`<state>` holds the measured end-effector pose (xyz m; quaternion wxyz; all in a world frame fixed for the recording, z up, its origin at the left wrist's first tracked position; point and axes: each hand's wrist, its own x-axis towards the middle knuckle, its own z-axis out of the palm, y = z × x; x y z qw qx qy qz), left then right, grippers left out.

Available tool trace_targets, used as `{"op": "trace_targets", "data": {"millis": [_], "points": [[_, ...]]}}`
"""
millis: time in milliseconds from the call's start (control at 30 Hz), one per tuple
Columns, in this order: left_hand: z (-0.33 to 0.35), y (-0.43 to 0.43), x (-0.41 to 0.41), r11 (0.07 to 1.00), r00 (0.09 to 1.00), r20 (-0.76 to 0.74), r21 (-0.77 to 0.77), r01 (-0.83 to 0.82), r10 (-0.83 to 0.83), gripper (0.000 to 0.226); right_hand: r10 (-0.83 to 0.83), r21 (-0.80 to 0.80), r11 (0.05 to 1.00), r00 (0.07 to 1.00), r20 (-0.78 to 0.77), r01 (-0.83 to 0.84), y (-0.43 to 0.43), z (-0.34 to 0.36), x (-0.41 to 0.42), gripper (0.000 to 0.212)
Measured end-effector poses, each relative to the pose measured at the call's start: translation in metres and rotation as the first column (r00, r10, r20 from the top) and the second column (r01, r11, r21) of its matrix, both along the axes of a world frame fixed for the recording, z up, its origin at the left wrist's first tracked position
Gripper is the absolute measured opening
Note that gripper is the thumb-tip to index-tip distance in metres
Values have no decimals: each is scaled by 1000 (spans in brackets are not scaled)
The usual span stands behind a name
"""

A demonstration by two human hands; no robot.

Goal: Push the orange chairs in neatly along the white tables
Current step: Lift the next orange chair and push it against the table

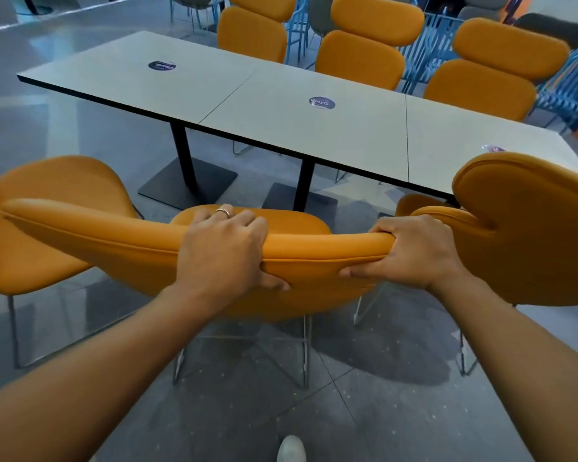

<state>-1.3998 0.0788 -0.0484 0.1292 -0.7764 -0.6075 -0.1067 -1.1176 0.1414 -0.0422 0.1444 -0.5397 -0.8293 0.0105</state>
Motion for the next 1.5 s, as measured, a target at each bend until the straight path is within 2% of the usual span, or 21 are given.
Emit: {"op": "trace_targets", "data": {"millis": [267, 500, 700, 833, 967, 1067, 1133, 1300, 1400, 1500], "points": [[-5, 53, 48, 999, 1000, 12, 22, -27, 27, 66, 11, -99, 995, 1000, -15, -13, 70, 2, 41, 86], [-3, 100, 52, 998, 998, 19, -13, -56, 57, 66, 13, -36, 999, 1000, -16, -13, 122, -3, 44, 80], [-2, 108, 47, 996, 996, 12, -29, -83, 83, 68, 30, -14, 999, 999, -43, -31, 135, -9, 42, 77], [0, 100, 46, 996, 995, 63, -55, -70, 74, 67, 28, -52, 998, 999, -43, -30, 128, -9, 43, 76], [6, 91, 31, 990, 984, 176, -137, -18, 42, 72, 16, -120, 992, 997, -81, -26, 116, -5, 40, 78], [12, 85, 8, 987, 973, 208, -144, -67, 96, 77, -12, -136, 991, 1000, 17, 14, 102, 0, 28, 87], [14, 79, -12, 980, 976, 161, -156, -121, 146, 82, -32, -145, 988, 994, 105, 47, 91, 4, 11, 95], [8, 66, -56, 966, 973, 93, -175, -192, 210, 88, -12, -141, 989, 968, 250, 49, 73, 5, -55, 95], [2, 59, -77, 974, 980, 105, -171, -148, 168, 86, -63, -129, 986, 959, 277, 102, 72, 5, -80, 93], [-3, 60, -85, 987, 986, 126, -132, -96, 113, 80, -100, -98, 987, 966, 238, 127, 69, 5, -85, 91]]}}
